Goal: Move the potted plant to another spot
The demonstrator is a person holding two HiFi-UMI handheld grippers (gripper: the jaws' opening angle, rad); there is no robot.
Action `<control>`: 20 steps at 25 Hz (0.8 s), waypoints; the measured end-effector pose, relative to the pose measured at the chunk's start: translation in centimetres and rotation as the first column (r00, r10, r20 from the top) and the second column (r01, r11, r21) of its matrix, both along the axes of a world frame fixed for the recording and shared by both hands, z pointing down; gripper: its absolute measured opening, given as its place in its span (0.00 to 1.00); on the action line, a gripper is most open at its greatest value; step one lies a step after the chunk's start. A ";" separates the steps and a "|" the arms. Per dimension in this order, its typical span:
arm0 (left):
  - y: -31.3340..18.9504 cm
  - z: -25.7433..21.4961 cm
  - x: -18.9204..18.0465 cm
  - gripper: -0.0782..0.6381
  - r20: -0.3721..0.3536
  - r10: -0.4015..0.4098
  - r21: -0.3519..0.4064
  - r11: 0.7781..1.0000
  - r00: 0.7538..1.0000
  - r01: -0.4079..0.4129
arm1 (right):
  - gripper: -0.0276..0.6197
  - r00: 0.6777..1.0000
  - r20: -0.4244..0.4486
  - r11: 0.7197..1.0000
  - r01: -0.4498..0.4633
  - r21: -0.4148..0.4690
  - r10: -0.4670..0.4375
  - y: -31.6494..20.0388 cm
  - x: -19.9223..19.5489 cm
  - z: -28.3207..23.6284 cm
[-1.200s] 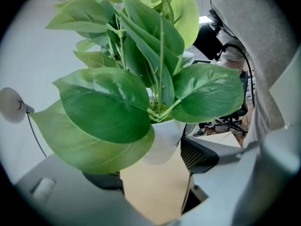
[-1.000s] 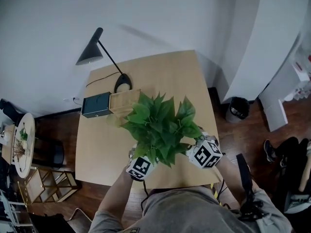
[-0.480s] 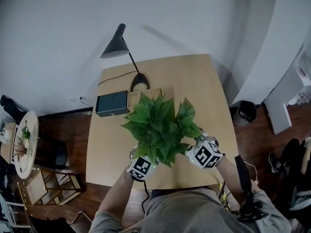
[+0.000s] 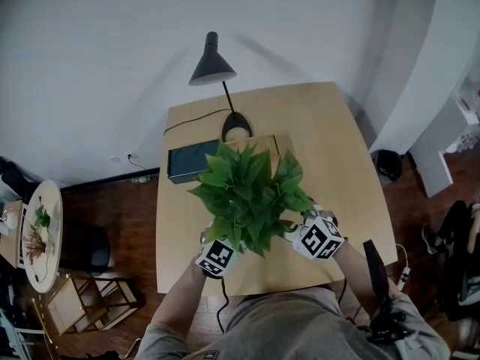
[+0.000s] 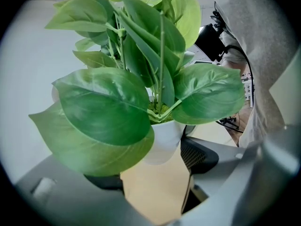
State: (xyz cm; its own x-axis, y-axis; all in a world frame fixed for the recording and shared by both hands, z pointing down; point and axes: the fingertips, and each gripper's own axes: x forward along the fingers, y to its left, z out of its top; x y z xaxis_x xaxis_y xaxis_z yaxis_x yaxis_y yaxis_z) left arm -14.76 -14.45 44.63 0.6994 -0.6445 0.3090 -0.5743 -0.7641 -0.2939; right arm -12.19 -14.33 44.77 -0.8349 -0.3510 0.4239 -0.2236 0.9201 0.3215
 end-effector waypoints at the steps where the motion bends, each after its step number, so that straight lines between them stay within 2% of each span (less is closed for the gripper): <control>1: 0.2 0.0 -0.9 0.63 0.000 0.006 -0.003 1.000 1.000 -0.006 | 0.57 1.000 0.001 1.000 -0.006 -0.003 0.006 0.2 -0.8 0.0; 8: 2.7 0.3 -9.3 0.63 0.001 0.043 -0.013 0.999 0.999 -0.043 | 0.57 0.999 -0.005 0.999 -0.047 -0.013 0.047 2.9 -9.3 0.2; 12: 2.9 0.7 -9.5 0.63 0.004 0.042 -0.025 0.999 0.999 -0.042 | 0.57 0.999 -0.004 0.999 -0.048 -0.026 0.048 3.0 -9.5 0.6; 20: 2.9 1.1 -9.6 0.63 0.002 -0.024 -0.039 0.999 1.000 0.024 | 0.57 1.000 -0.008 0.999 0.010 -0.034 -0.010 2.9 -9.5 1.0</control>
